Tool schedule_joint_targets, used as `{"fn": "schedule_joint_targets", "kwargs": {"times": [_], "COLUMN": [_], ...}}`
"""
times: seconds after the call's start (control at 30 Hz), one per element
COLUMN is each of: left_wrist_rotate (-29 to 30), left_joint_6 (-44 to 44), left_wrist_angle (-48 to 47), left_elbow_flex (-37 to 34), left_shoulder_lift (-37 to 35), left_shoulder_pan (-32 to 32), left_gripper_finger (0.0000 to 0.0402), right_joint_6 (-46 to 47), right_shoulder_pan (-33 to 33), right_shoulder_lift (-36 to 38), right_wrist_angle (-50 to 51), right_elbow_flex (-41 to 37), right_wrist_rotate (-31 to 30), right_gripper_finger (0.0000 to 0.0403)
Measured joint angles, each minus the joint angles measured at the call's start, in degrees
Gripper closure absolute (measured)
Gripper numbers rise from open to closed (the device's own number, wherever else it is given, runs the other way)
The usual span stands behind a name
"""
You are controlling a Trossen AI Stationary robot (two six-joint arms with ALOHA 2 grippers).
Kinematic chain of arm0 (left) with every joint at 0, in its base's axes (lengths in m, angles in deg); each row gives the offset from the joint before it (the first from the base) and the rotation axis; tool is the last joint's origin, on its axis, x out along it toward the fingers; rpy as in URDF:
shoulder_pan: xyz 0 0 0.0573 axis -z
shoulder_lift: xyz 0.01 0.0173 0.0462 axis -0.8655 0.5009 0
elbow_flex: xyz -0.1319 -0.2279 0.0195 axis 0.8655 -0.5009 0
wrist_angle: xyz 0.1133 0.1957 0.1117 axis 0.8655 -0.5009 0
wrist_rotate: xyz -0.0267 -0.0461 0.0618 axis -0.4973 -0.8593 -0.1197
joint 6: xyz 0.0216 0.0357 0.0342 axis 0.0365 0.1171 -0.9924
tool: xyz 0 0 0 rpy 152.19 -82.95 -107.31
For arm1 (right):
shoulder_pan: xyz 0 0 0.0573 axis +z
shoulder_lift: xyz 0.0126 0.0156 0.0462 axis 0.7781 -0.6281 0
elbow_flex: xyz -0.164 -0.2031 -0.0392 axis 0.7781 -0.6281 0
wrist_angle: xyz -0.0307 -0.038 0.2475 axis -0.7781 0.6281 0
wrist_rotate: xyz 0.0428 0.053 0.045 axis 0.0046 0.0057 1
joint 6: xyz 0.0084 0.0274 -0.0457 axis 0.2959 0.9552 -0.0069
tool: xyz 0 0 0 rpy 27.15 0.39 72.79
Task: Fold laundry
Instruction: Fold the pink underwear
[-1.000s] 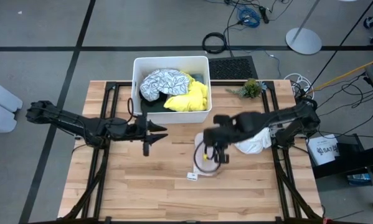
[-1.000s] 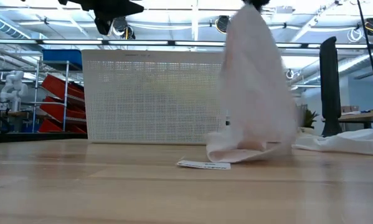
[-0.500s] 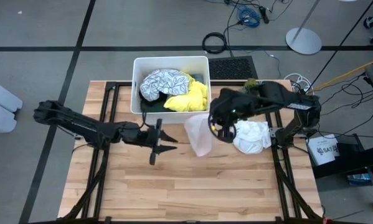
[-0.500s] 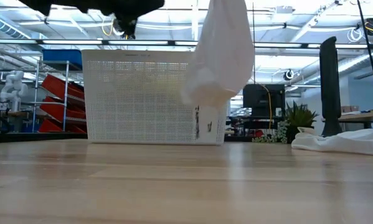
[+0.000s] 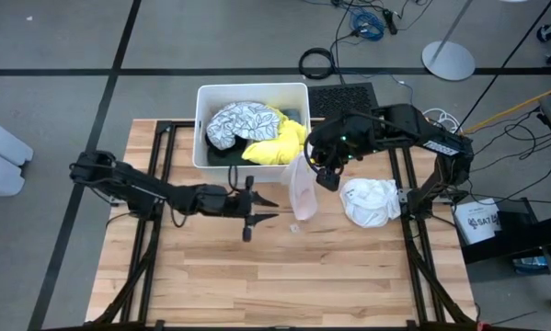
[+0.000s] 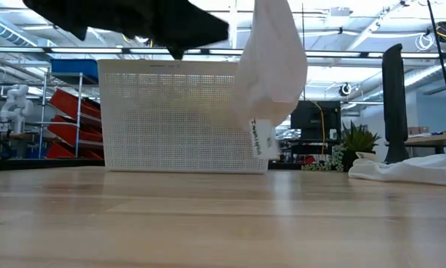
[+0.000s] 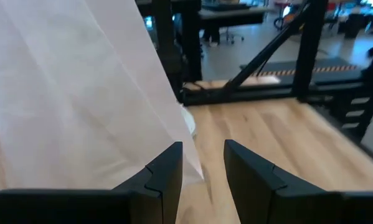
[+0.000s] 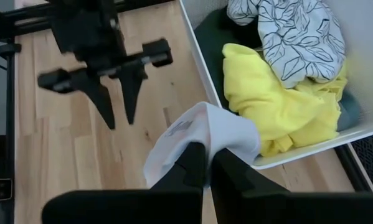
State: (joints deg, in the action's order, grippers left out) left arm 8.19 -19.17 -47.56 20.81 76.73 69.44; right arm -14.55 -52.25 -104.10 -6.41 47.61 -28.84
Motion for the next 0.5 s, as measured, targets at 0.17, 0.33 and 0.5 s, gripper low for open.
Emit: {"fn": "schedule_joint_targets", "kwargs": {"times": [0.17,0.33,0.5], "left_wrist_rotate": [0.98,6.23,10.09], "left_joint_6": [-3.00,-2.53,0.48], "left_wrist_angle": [-0.04,-2.24,-23.13], "left_elbow_flex": [2.32,7.26,18.62], "left_shoulder_lift": [5.90,11.06,13.73], "left_shoulder_pan": [-0.16,0.23,1.21], "left_gripper_finger": [0.0274,0.0256,0.0208], "right_joint_6": [-0.30,-1.14,-2.42], "right_shoulder_pan": [-0.38,-0.38,-0.38], "right_shoulder_lift": [0.00,0.00,0.00], "right_wrist_angle": [0.04,0.24,0.34], "right_elbow_flex": [0.00,0.00,0.02], "right_wrist_rotate": [0.14,0.16,0.15], "right_gripper_finger": [0.0401,0.0401,0.0401]}}
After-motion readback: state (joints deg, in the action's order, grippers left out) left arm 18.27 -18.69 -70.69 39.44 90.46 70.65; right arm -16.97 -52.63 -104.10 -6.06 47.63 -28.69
